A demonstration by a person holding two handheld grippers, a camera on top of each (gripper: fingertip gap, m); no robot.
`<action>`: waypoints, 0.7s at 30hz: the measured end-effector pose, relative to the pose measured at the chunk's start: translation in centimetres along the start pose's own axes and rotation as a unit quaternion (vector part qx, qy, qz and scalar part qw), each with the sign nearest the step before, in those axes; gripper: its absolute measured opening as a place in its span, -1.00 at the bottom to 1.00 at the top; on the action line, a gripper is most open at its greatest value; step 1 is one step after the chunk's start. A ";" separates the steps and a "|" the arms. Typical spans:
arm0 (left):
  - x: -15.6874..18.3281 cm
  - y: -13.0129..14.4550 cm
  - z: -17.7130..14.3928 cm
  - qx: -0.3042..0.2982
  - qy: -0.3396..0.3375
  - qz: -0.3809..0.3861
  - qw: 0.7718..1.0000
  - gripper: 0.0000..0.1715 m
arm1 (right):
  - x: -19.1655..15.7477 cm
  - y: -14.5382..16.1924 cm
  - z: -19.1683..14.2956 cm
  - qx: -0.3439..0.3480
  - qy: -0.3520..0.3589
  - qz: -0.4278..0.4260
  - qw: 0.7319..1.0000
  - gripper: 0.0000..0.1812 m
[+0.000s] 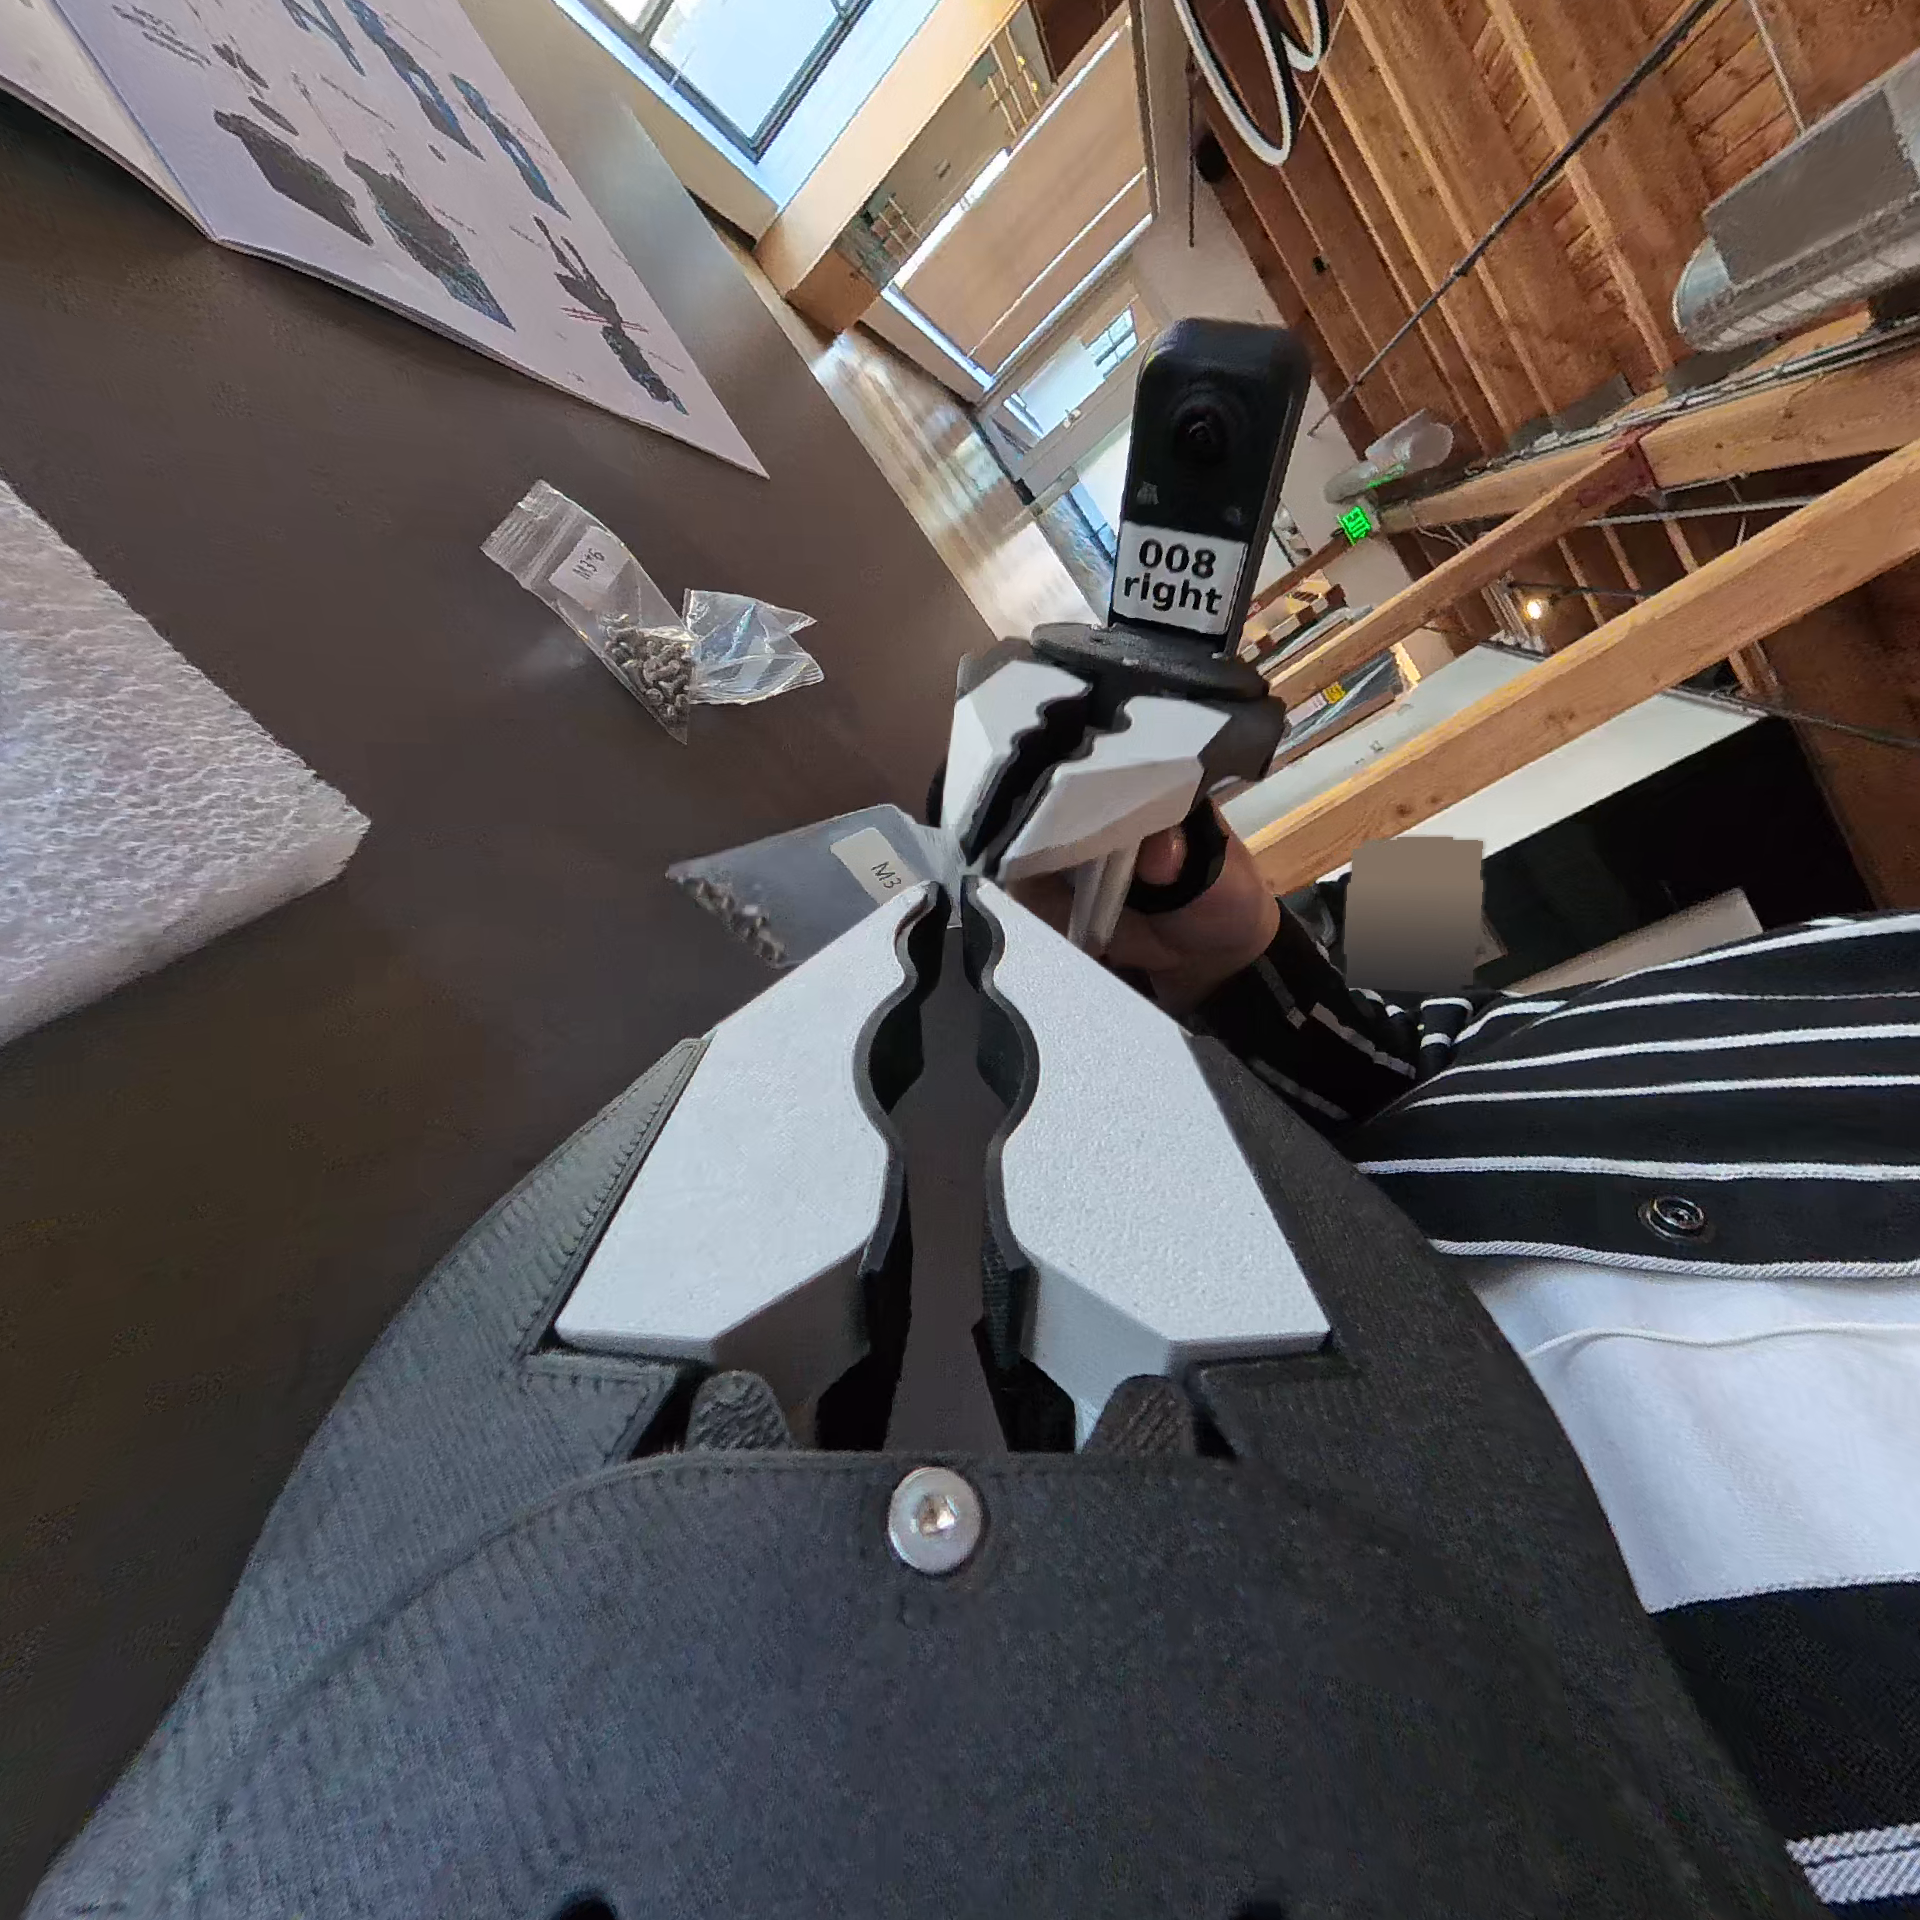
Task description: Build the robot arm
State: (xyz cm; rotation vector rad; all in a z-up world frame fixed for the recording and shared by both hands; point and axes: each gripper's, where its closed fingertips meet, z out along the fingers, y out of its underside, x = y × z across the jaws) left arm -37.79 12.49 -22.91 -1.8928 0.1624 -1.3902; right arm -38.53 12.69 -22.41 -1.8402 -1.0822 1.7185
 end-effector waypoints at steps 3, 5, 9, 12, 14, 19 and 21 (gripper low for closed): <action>0.0 0.3 0.2 -0.012 -0.010 0.014 1.000 -0.99 | -0.4 -0.8 -0.1 0.003 0.001 -0.025 1.000 -0.96; 0.0 0.4 0.3 -0.018 -0.018 0.025 0.999 -0.99 | -0.3 -0.6 0.1 -0.019 0.020 -0.057 0.998 -0.95; 0.0 0.6 0.5 -0.027 -0.025 0.039 0.999 -0.99 | -0.1 -0.1 0.7 -0.055 0.033 -0.090 0.994 -0.94; 0.1 0.7 0.5 -0.028 -0.026 0.043 0.998 -0.99 | -0.1 -0.4 0.7 -0.053 0.034 -0.090 0.994 -0.94; 0.2 0.6 0.4 -0.027 -0.026 0.046 0.998 -0.99 | 0.1 -0.4 0.6 -0.059 0.035 -0.088 0.994 -0.95; 0.2 0.8 0.5 -0.034 -0.028 0.054 0.998 -1.00 | -0.3 -0.3 0.6 -0.067 0.016 -0.076 0.995 -0.95; 0.3 0.8 0.6 -0.035 -0.030 0.058 0.997 -1.00 | -0.3 -0.2 0.7 -0.072 0.014 -0.076 0.994 -0.95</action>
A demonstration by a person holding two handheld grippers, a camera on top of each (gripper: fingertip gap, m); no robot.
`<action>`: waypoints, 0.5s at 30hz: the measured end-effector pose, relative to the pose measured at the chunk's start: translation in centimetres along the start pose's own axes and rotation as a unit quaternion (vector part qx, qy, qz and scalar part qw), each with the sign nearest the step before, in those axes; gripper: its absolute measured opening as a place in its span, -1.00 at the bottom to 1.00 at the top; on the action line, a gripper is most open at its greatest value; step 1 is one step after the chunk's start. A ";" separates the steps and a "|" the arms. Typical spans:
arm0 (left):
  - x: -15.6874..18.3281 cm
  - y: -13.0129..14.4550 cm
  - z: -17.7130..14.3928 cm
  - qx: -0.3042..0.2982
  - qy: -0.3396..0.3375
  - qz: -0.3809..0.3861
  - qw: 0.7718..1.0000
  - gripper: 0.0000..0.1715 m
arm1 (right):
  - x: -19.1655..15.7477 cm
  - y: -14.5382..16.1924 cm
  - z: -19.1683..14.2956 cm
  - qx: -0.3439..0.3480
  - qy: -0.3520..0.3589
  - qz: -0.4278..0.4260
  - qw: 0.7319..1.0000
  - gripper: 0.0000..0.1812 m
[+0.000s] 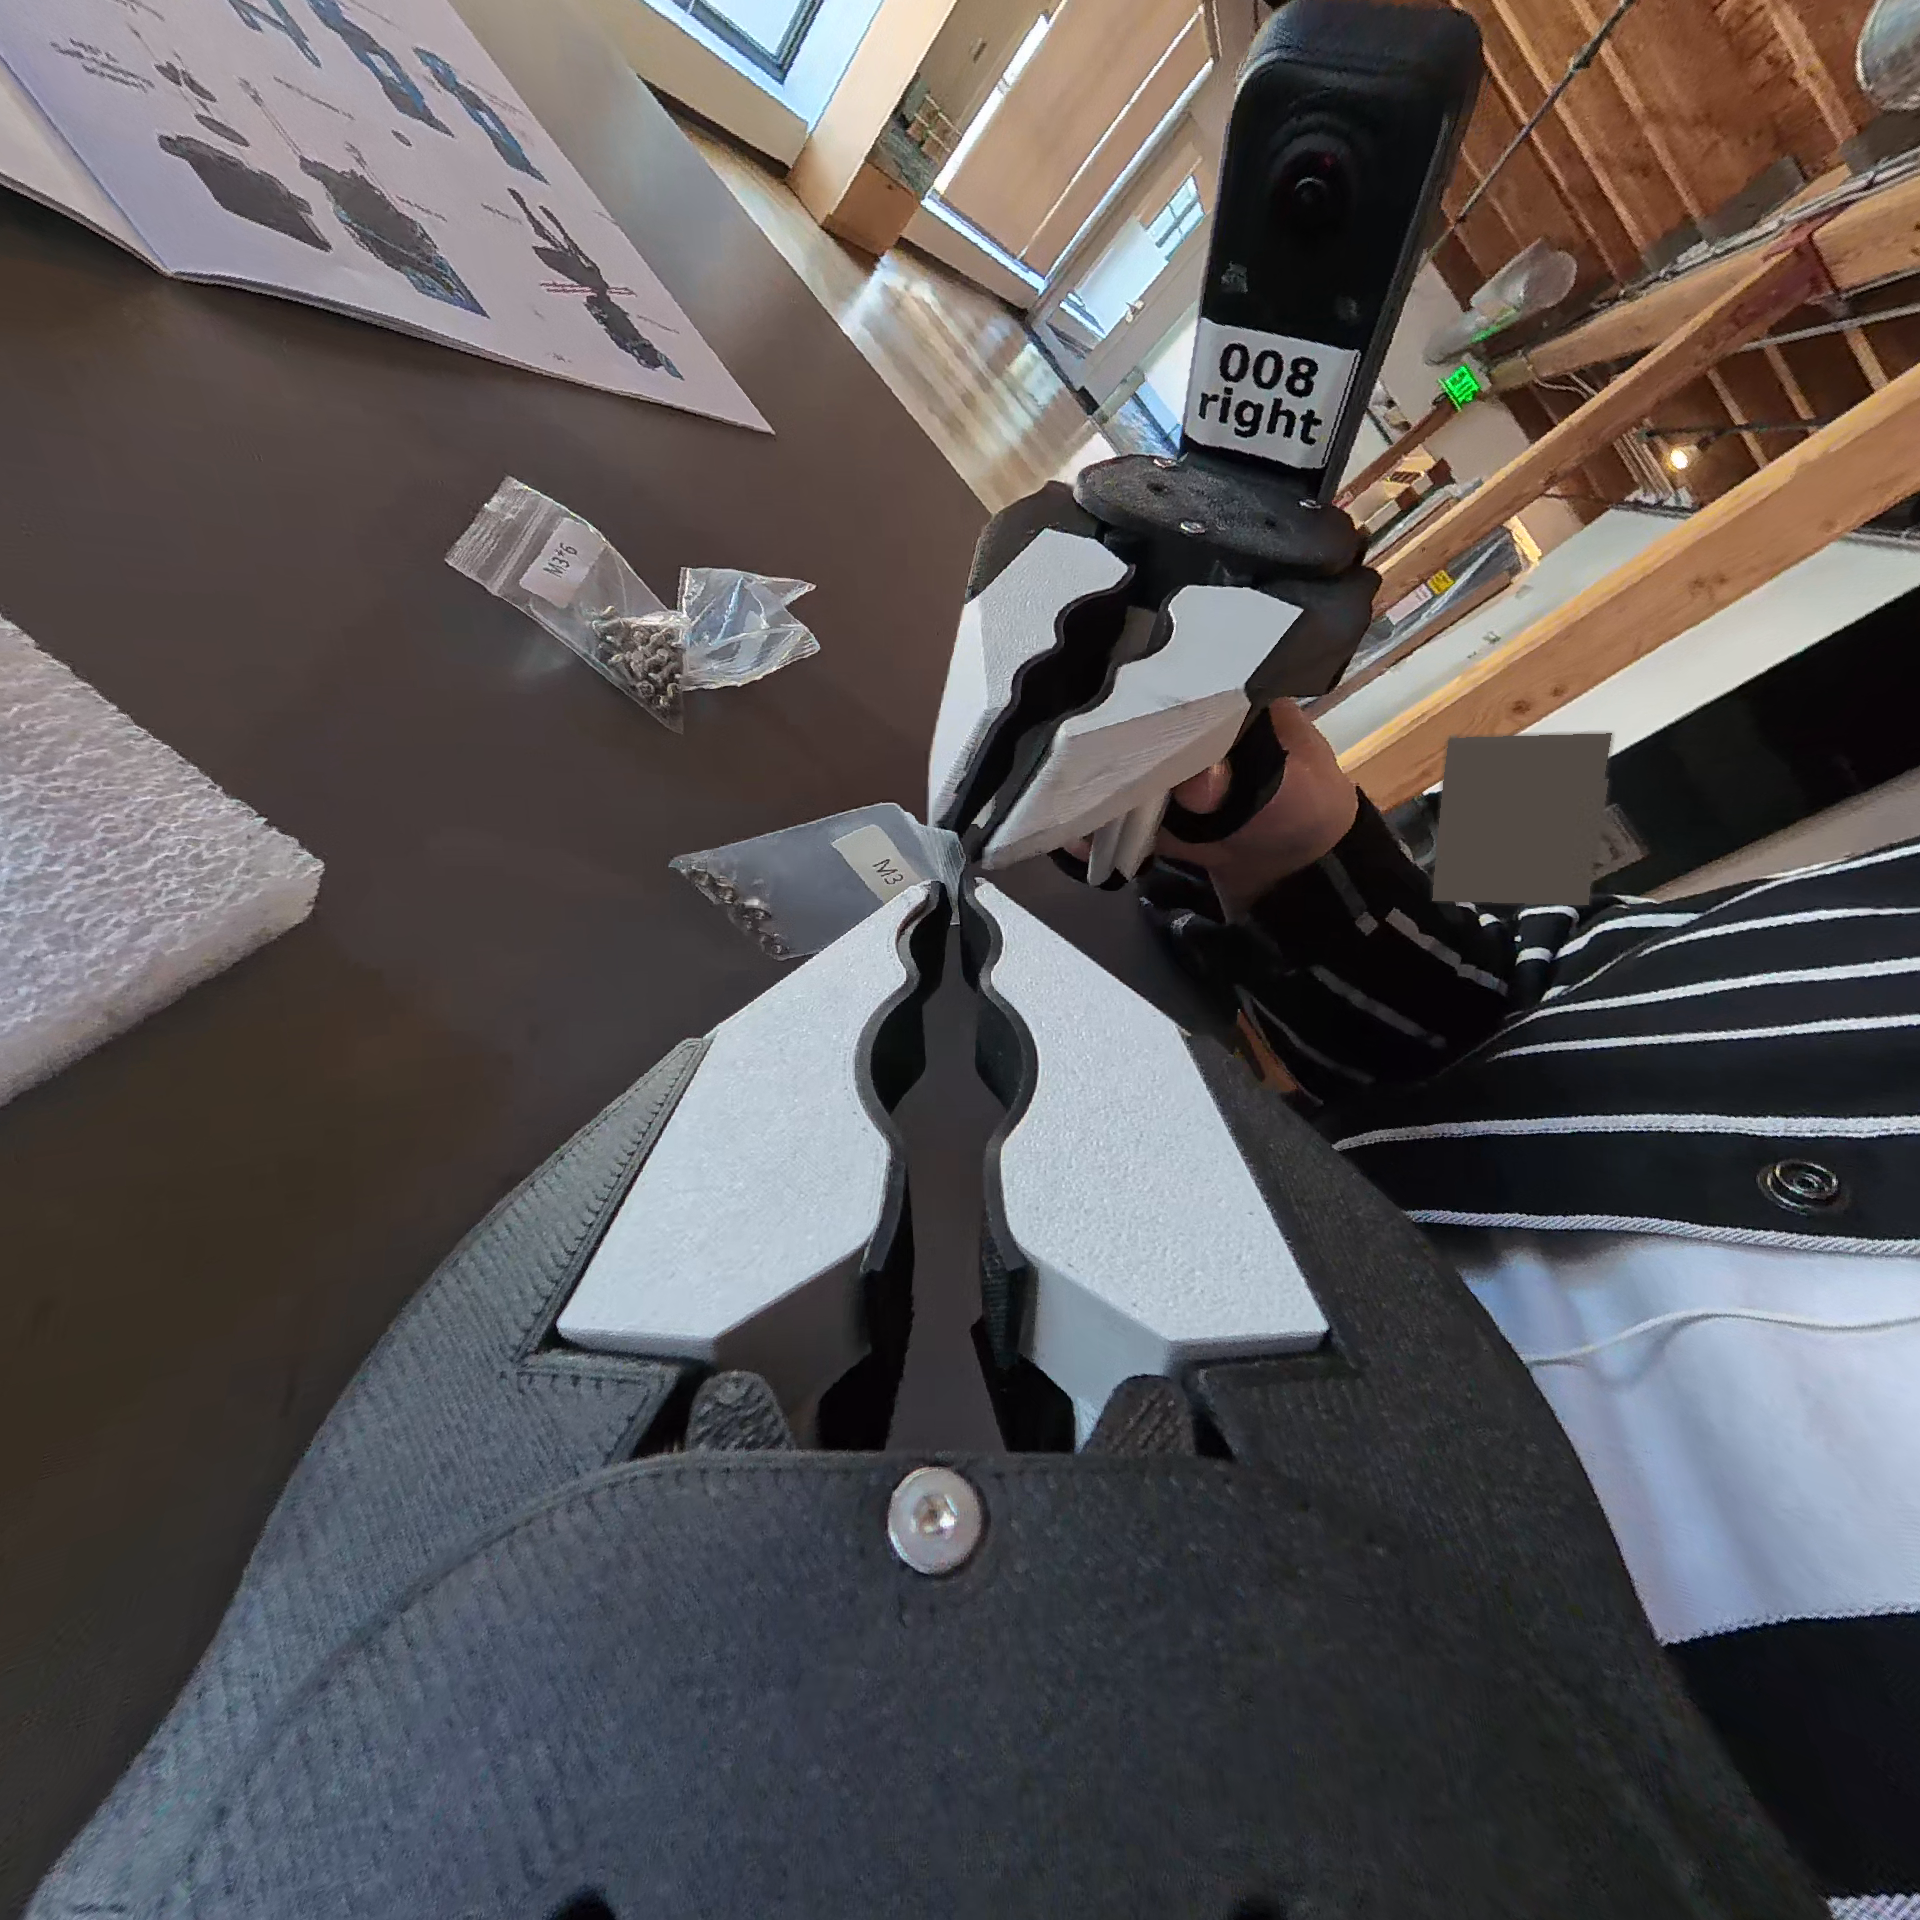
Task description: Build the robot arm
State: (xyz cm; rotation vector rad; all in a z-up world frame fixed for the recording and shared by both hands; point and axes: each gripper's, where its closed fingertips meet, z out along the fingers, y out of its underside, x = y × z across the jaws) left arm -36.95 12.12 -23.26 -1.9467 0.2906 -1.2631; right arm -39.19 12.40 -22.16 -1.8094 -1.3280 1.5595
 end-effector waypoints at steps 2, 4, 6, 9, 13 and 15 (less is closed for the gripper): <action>-0.1 0.1 0.0 -0.002 -0.003 0.003 1.000 -1.00 | 0.0 0.2 0.1 -0.005 0.000 -0.001 1.000 -0.97; -0.1 0.1 0.0 -0.003 -0.006 0.006 1.000 -1.00 | 0.0 0.2 0.1 -0.007 -0.001 -0.001 1.000 -0.99; -0.1 0.1 0.0 -0.001 -0.006 0.008 1.000 -1.00 | 0.0 0.1 0.0 -0.003 -0.001 -0.002 1.000 -1.00; 0.0 0.1 -0.1 -0.001 -0.004 0.008 1.000 -0.99 | 0.0 0.1 -0.1 -0.001 -0.003 0.000 1.000 -1.00; 0.1 0.0 0.0 0.002 -0.001 0.007 1.000 -0.99 | 0.2 0.0 -0.4 0.005 0.002 -0.004 1.000 -1.00; 0.2 -0.2 -0.1 0.008 0.006 0.000 1.000 -0.96 | 0.2 -0.3 -0.7 0.015 -0.005 0.008 1.000 -1.00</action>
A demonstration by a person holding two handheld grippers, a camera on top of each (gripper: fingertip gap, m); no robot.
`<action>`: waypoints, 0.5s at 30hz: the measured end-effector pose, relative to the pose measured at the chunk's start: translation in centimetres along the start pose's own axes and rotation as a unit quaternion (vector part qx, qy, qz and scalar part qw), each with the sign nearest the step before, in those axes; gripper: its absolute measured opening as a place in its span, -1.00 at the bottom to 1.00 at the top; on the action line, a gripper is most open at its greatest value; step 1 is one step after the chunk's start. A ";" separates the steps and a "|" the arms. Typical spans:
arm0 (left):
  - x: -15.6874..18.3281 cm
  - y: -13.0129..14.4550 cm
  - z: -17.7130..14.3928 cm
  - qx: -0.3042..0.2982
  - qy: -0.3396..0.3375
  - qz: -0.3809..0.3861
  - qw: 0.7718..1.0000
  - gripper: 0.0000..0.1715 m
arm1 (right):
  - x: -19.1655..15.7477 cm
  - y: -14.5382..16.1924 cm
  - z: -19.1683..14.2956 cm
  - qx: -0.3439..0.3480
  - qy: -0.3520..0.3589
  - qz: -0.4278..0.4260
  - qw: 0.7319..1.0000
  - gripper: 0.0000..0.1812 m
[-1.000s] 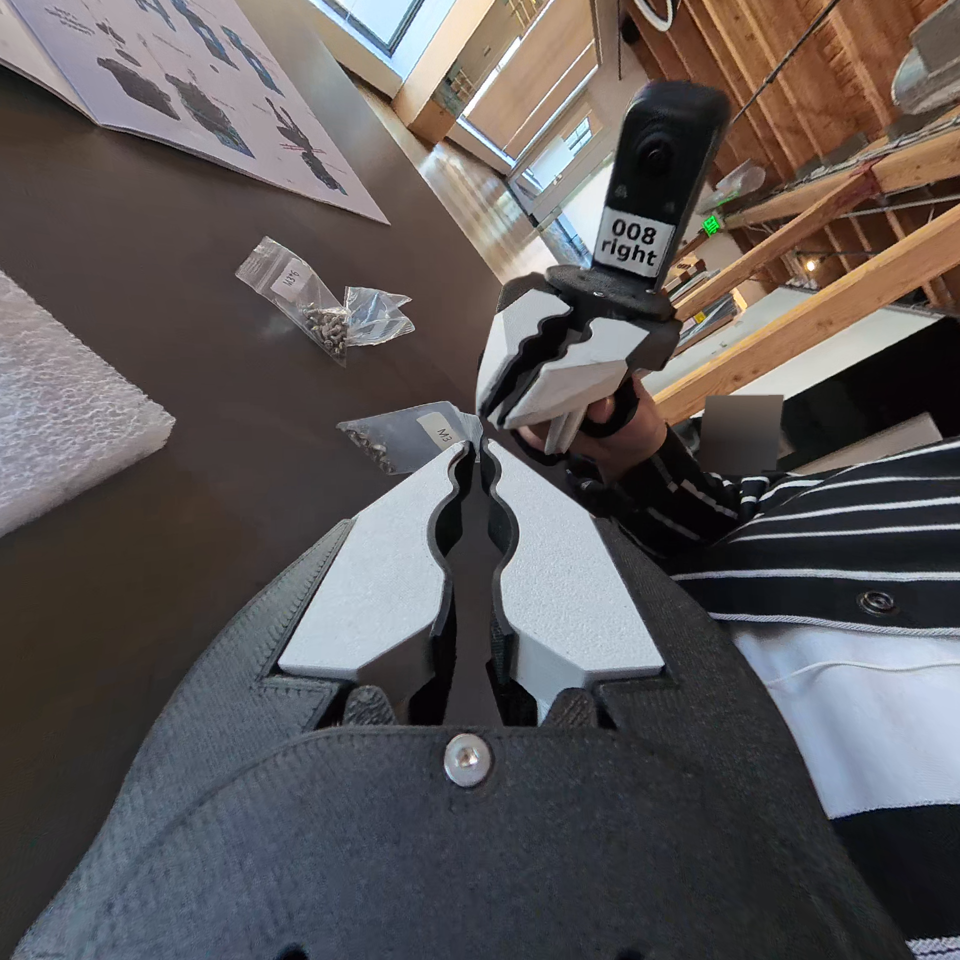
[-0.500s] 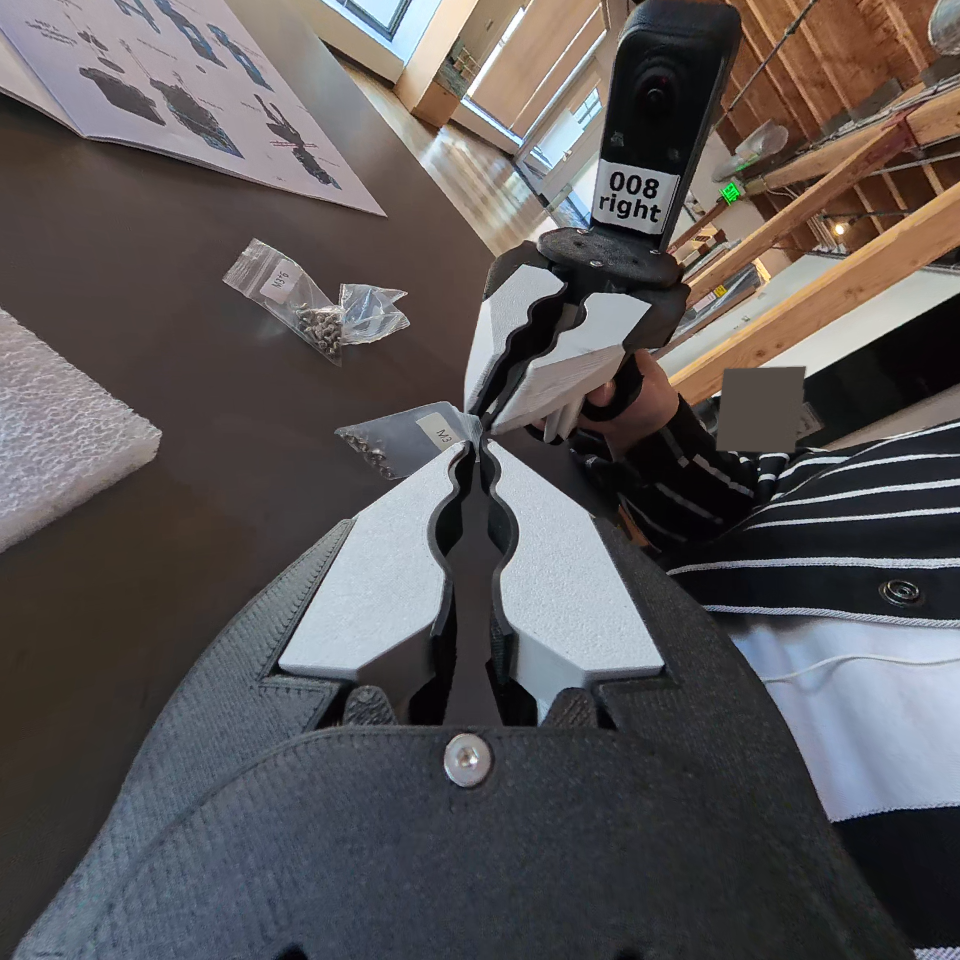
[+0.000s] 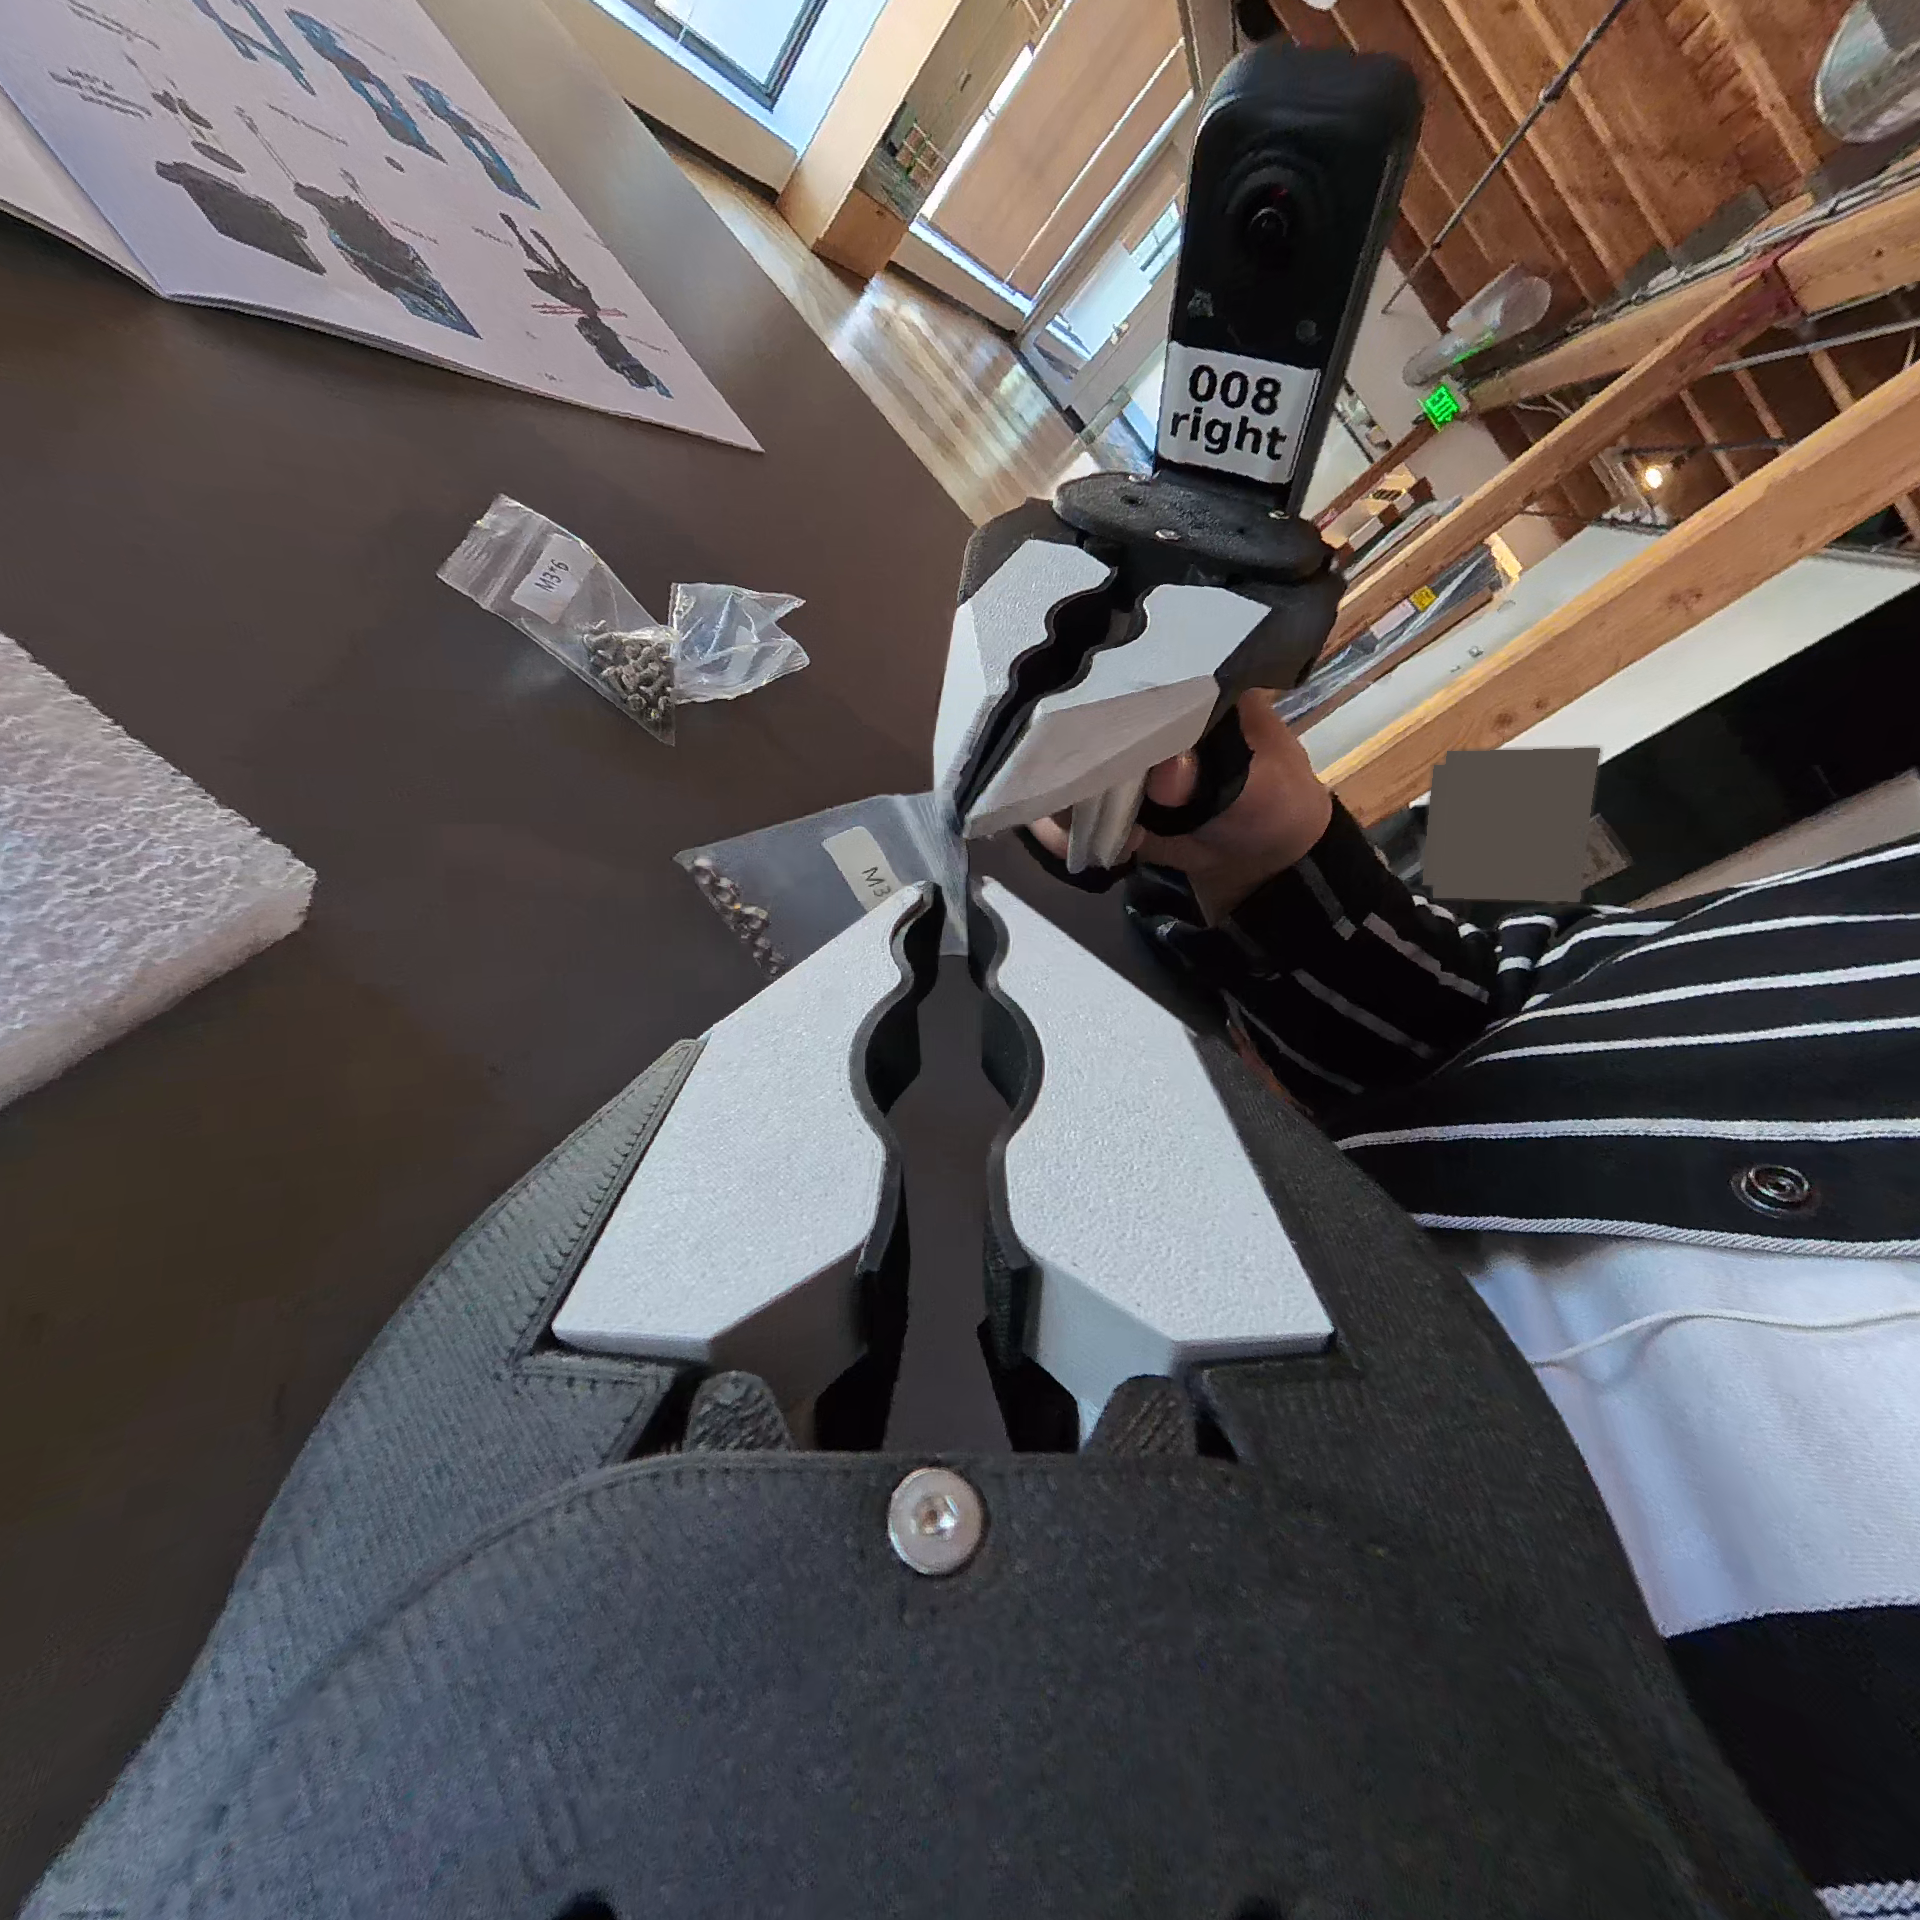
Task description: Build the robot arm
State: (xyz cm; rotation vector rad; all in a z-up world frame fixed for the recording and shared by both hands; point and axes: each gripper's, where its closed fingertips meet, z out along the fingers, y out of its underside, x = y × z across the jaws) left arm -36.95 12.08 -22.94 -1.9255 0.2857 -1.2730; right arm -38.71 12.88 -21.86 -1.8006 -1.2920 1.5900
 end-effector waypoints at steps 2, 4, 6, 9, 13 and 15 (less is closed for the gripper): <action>0.1 -0.3 -0.2 0.011 0.005 -0.005 1.000 -0.98 | 0.2 -0.1 -0.2 0.006 -0.002 0.013 1.000 -1.00; 0.1 -0.8 -0.4 0.026 0.006 -0.007 1.000 -0.94 | 0.3 0.0 -0.4 0.011 -0.004 0.022 1.000 -1.00; 0.3 -1.4 -0.7 0.044 0.010 -0.006 0.999 -0.86 | 0.3 0.0 -0.3 0.016 -0.008 0.031 0.999 -1.00; 0.5 -1.6 -0.6 0.048 0.013 -0.001 0.999 -0.75 | -0.1 0.1 -0.1 0.019 -0.021 0.043 0.999 -1.00; 0.6 -1.2 -0.4 0.038 0.009 0.010 0.999 -0.84 | -0.5 0.0 0.1 0.031 -0.048 0.073 0.996 -1.00; 0.7 -1.2 -0.4 0.037 0.012 0.012 0.999 -0.86 | -0.6 0.1 0.1 0.036 -0.060 0.089 0.994 -1.00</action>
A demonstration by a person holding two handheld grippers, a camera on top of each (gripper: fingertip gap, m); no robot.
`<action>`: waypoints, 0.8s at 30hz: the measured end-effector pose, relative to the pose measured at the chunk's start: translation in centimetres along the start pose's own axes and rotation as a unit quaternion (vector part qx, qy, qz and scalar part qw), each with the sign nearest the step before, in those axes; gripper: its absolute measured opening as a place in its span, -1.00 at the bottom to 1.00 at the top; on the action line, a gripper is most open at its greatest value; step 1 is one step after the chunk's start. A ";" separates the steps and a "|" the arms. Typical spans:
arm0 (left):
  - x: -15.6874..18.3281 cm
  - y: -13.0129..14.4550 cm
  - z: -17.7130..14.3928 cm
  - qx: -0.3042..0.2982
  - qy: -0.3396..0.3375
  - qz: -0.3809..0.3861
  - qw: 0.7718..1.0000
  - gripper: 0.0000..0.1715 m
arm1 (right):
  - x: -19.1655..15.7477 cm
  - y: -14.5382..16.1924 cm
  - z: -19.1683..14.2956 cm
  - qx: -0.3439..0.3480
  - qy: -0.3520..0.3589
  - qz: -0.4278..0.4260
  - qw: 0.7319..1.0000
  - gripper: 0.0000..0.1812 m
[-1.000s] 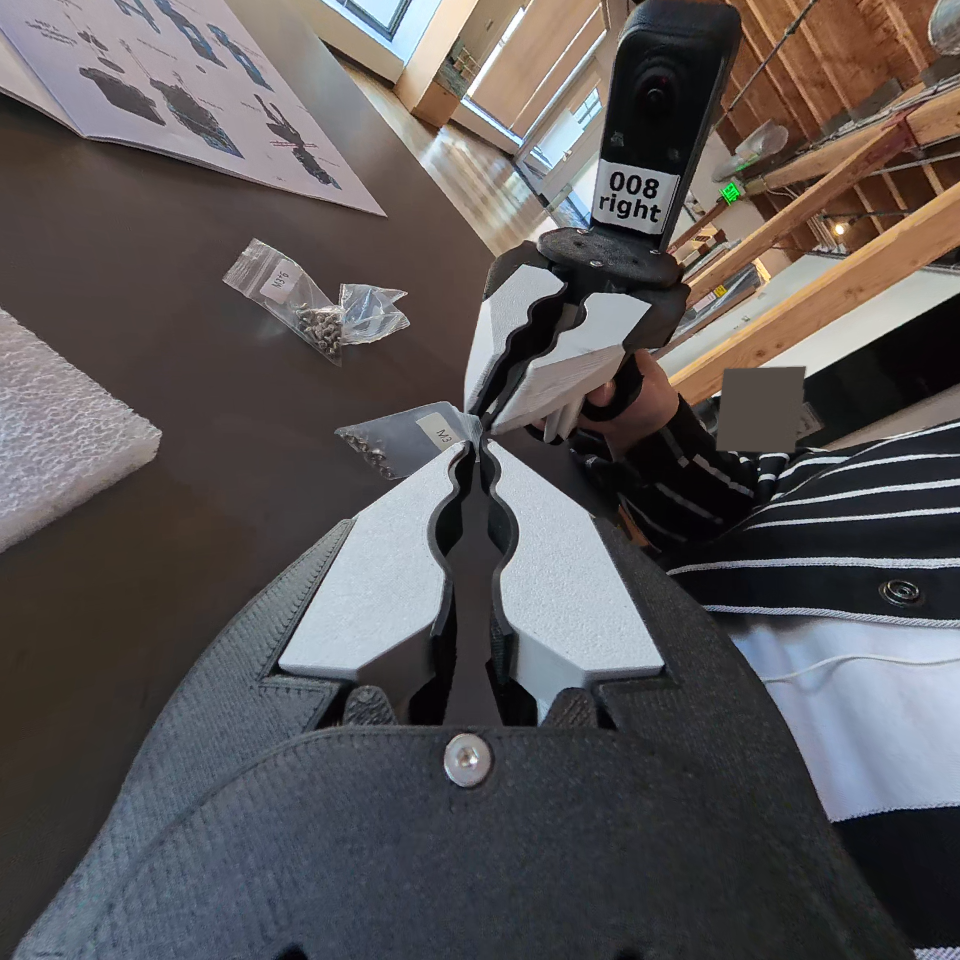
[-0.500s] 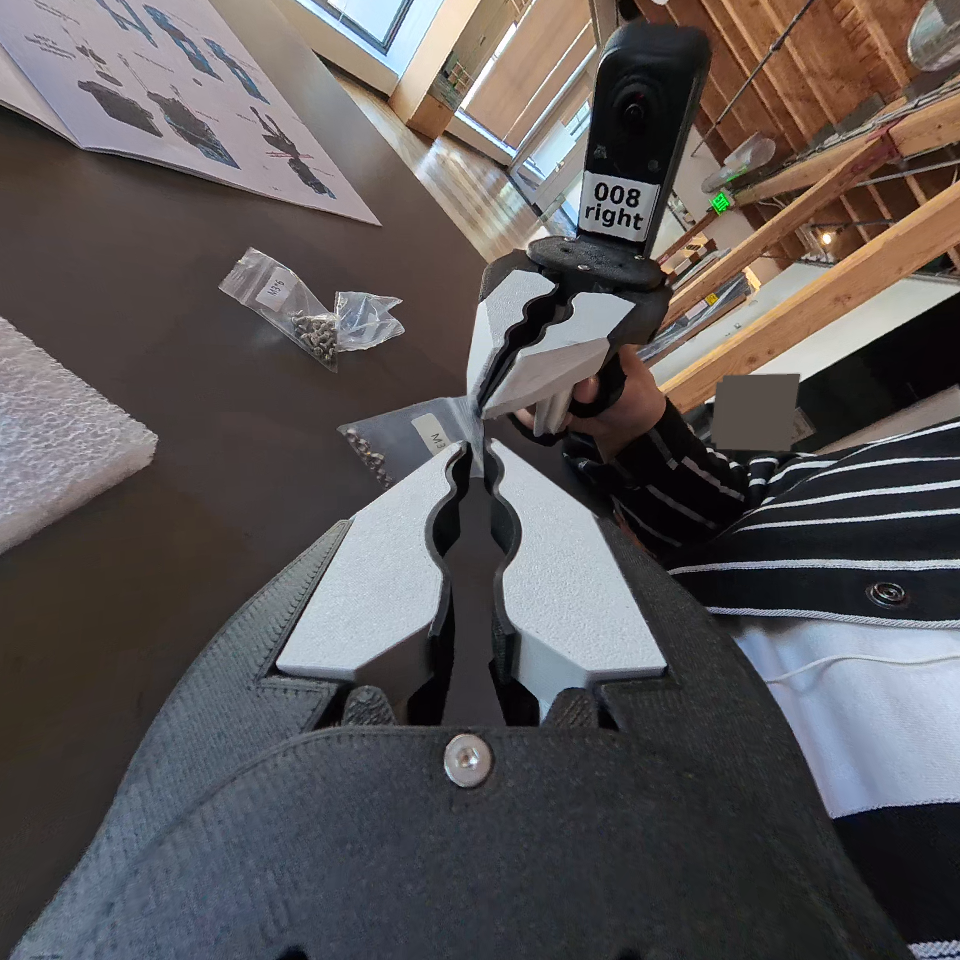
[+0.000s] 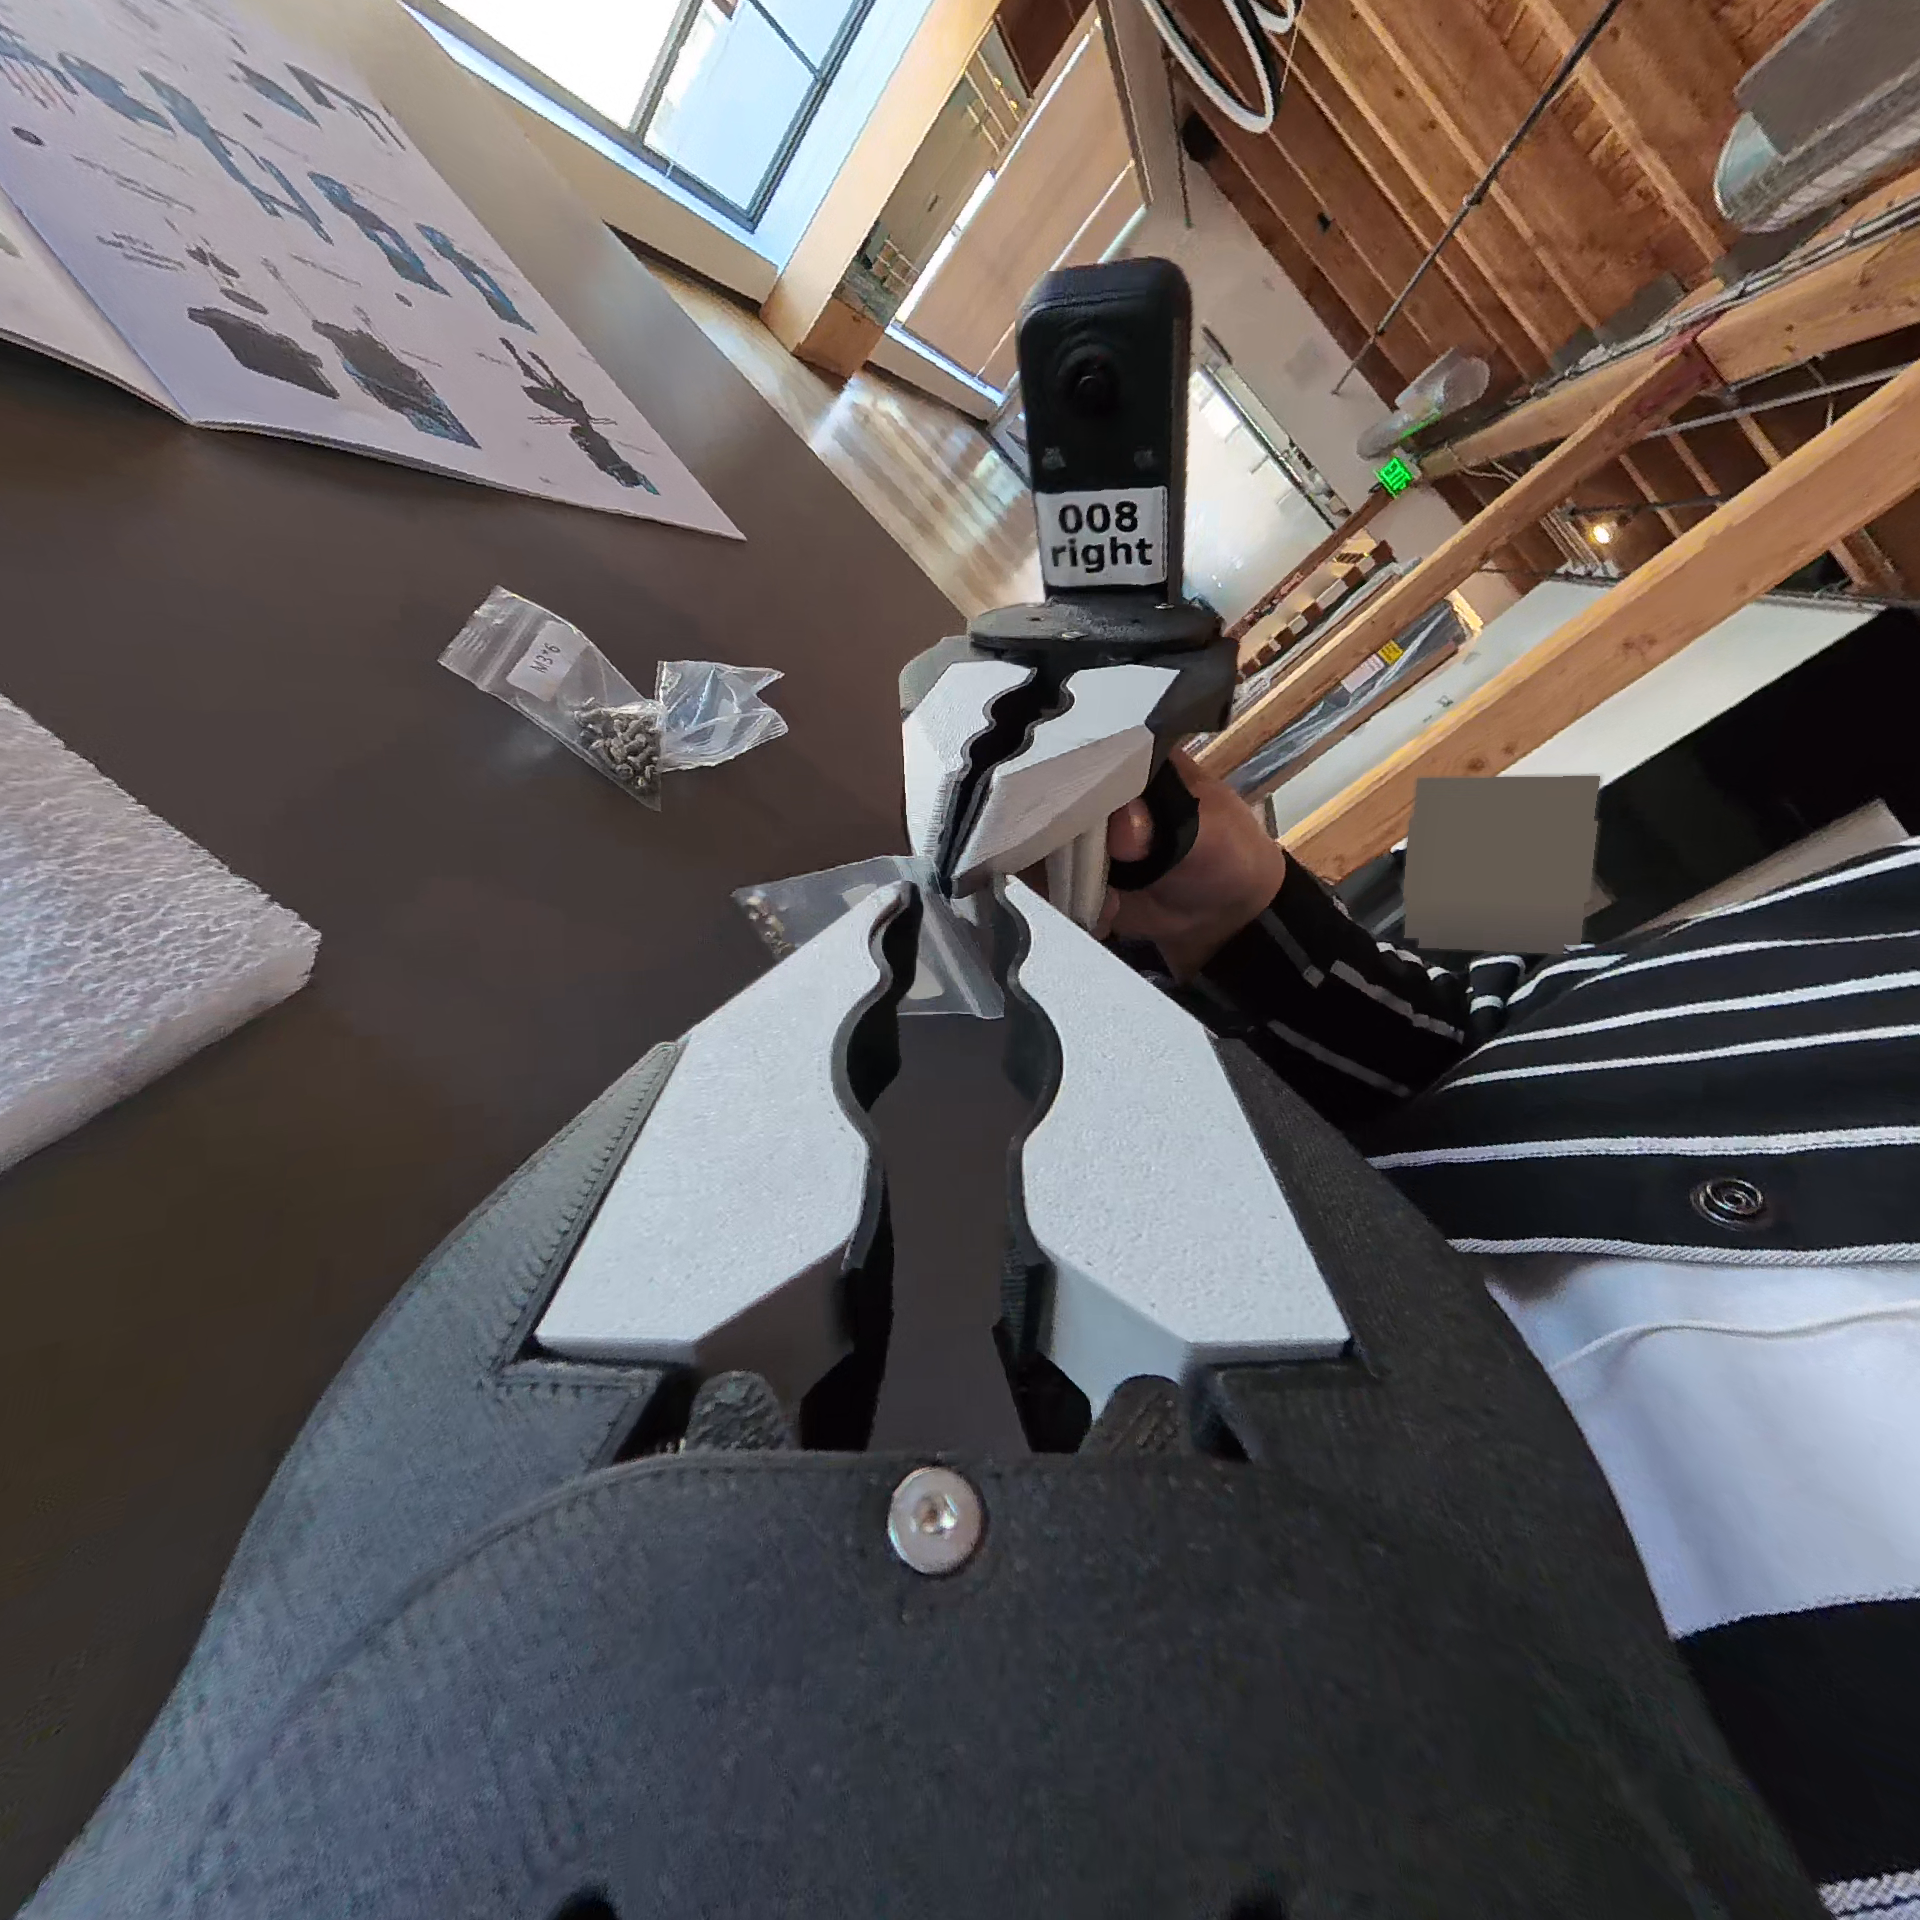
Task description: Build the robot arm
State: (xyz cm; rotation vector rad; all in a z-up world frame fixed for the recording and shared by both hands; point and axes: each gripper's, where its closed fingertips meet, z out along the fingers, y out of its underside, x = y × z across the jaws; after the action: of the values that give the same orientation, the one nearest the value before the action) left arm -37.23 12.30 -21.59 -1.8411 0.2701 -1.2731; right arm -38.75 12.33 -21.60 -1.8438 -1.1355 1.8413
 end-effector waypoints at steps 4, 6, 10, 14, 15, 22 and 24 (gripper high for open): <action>-0.1 0.4 0.0 -0.010 -0.002 0.010 1.000 -0.93 | -0.1 -0.1 -0.2 0.015 -0.024 0.036 0.999 -1.00; -0.1 0.4 0.0 -0.011 -0.001 0.010 1.000 -1.00 | -0.1 -0.1 -0.3 0.016 -0.027 0.043 0.999 -1.00; -0.1 0.5 0.0 -0.013 0.008 0.000 1.000 -1.00 | 0.0 0.0 -0.4 0.015 -0.029 0.045 0.998 -1.00; -0.2 0.7 0.0 -0.021 0.008 -0.003 1.000 -1.00 | 0.1 0.2 -0.5 0.010 -0.027 0.048 0.998 -1.00; -0.2 0.8 0.0 -0.023 0.008 -0.005 1.000 -1.00 | 0.3 0.2 -0.5 0.008 -0.023 0.048 0.999 -1.00; -0.6 0.5 0.0 -0.015 -0.003 -0.022 1.000 -1.00 | 0.4 0.6 -0.5 -0.016 0.050 -0.008 0.999 -0.78; -0.5 0.4 0.1 -0.014 -0.002 -0.022 1.000 -1.00 | 0.5 1.0 -0.6 -0.032 0.080 -0.032 0.996 -0.77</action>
State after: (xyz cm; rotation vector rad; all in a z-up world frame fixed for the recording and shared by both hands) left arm -37.26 12.39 -22.26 -1.8824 0.2477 -1.3008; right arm -37.98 12.22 -22.56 -1.9266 -1.1935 1.6073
